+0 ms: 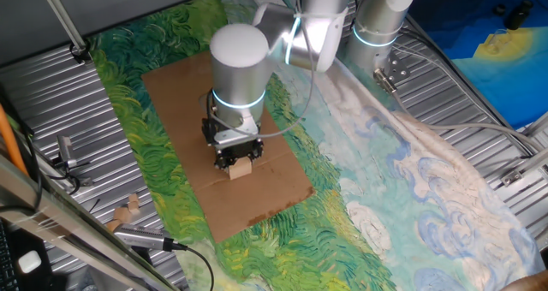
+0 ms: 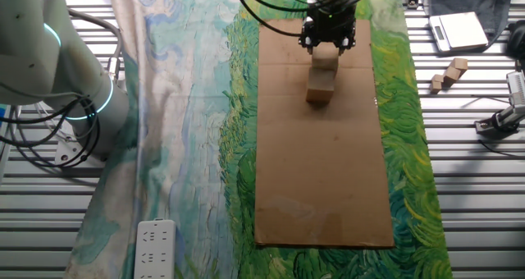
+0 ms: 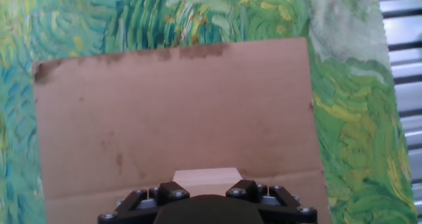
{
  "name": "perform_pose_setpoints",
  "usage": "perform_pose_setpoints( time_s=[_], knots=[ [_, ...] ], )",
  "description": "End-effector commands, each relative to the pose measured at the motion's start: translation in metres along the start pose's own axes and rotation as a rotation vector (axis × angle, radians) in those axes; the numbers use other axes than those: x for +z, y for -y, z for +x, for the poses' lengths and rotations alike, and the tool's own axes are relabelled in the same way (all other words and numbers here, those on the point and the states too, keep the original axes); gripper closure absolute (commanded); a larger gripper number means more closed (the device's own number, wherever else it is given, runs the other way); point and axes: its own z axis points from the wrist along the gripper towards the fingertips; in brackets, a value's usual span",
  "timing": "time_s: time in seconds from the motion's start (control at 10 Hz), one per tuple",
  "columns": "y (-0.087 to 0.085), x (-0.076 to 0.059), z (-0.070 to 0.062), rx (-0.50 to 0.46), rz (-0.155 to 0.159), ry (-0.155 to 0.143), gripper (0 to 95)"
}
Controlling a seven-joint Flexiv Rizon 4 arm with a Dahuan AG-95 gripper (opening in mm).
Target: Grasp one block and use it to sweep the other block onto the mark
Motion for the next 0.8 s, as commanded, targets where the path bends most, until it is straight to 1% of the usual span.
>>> perform_pose_setpoints(
  time_s=[0.1, 0.3, 0.5, 0.6, 0.8],
  knots=[
    [0.0, -0.001, 0.009, -0.009, 0.001, -0.002, 95.0],
    [-0.001, 0.0, 0.011, 0.004, 0.0, 0.002, 95.0],
    [-0.002, 0.0, 0.009, 0.05, 0.001, -0.001, 95.0],
    [-0.002, 0.001, 0.003, 0.085, 0.001, -0.001, 95.0],
    [-0.004, -0.001, -0.019, 0.123, 0.007, -0.016, 95.0]
  ],
)
